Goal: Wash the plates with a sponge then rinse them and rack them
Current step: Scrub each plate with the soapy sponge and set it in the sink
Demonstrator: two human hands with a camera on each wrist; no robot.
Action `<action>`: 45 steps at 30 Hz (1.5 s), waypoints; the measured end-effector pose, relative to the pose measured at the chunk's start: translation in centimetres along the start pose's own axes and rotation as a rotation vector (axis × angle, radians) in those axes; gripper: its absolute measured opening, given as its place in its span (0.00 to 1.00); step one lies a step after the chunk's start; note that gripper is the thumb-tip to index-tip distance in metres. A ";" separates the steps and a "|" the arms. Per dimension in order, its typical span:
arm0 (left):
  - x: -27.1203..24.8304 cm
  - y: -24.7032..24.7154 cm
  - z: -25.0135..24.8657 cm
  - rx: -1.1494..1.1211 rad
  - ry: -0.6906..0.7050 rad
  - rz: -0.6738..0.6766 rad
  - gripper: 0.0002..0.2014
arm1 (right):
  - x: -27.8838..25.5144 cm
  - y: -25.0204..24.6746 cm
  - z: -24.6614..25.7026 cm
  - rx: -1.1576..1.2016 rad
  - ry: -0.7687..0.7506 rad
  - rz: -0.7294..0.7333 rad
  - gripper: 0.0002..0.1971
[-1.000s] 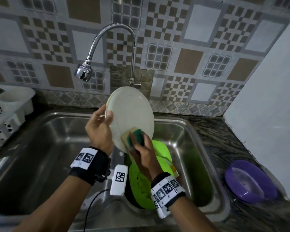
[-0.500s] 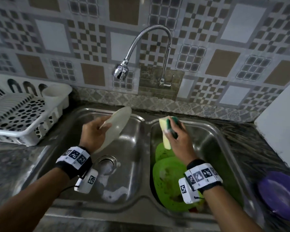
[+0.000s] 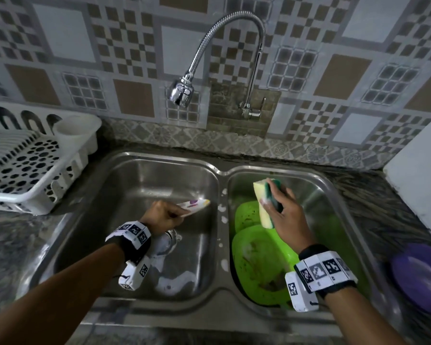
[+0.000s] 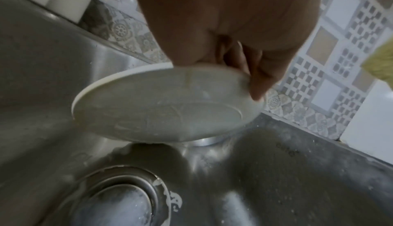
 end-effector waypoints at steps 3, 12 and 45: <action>0.1 2.6 0.9 0.118 -0.084 0.249 0.16 | -0.1 -0.7 -0.6 -0.038 0.025 -0.019 0.25; -1.3 6.1 2.5 0.278 -0.135 0.444 0.19 | -1.3 -2.7 -1.8 -0.117 0.049 -0.063 0.25; 11.9 22.4 -11.9 -0.113 -0.275 0.179 0.17 | -11.2 -31.2 -13.4 -0.480 0.405 -0.351 0.25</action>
Point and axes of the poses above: each hand's wrist, its own x-axis towards the middle knuckle, its own y-axis out of the palm, z = x × y, the point moved 7 cm from there along x, towards the middle knuckle, and after that the axes turned 1 degree about z, right-handed, at the moved point
